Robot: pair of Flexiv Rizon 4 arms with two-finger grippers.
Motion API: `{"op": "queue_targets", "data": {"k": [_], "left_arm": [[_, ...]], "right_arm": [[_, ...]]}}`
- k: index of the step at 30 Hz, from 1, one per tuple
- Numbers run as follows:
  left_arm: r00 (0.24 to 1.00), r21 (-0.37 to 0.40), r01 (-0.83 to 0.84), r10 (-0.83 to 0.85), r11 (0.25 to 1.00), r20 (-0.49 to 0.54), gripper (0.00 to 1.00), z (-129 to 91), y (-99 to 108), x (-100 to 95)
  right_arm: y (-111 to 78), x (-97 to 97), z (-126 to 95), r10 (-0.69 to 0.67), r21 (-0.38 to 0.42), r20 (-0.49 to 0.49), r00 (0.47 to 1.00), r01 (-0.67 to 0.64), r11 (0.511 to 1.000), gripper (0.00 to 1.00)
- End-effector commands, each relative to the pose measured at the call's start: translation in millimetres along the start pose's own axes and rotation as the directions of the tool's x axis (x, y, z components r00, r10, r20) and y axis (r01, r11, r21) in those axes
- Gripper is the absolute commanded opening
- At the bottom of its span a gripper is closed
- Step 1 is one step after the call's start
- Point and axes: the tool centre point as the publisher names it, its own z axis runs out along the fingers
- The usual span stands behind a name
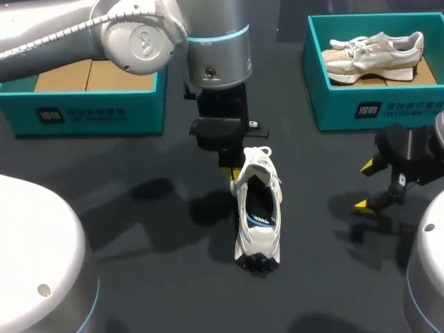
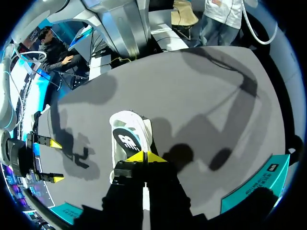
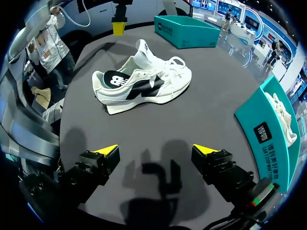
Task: Take the shoe out of the shoebox, open the shoe tongue, remove and reinsert the insole, then place the shoe into the shoebox
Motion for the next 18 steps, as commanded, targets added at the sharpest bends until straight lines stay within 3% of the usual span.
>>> {"op": "queue_targets", "data": {"k": [1,11,18], "left_arm": [[0.999,-0.01,-0.019,0.018,1.0,-0.048,0.0,3,3,-6.6],[0.984,0.003,-0.118,0.117,0.993,-0.131,0.0,39,1,-27.3],[0.975,0.026,-0.156,0.158,0.987,-0.158,0.0,51,1,-24.5]], "right_arm": [[-0.6,2.2,-1,0.0,0.001,0.003,1.0,0.0,1.0,1.0],[-0.6,2.2,-1,0.0,0.001,0.003,1.0,0.0,1.0,1.0],[-0.6,2.2,-1,0.0,0.001,0.003,1.0,0.0,1.0,1.0]]}}
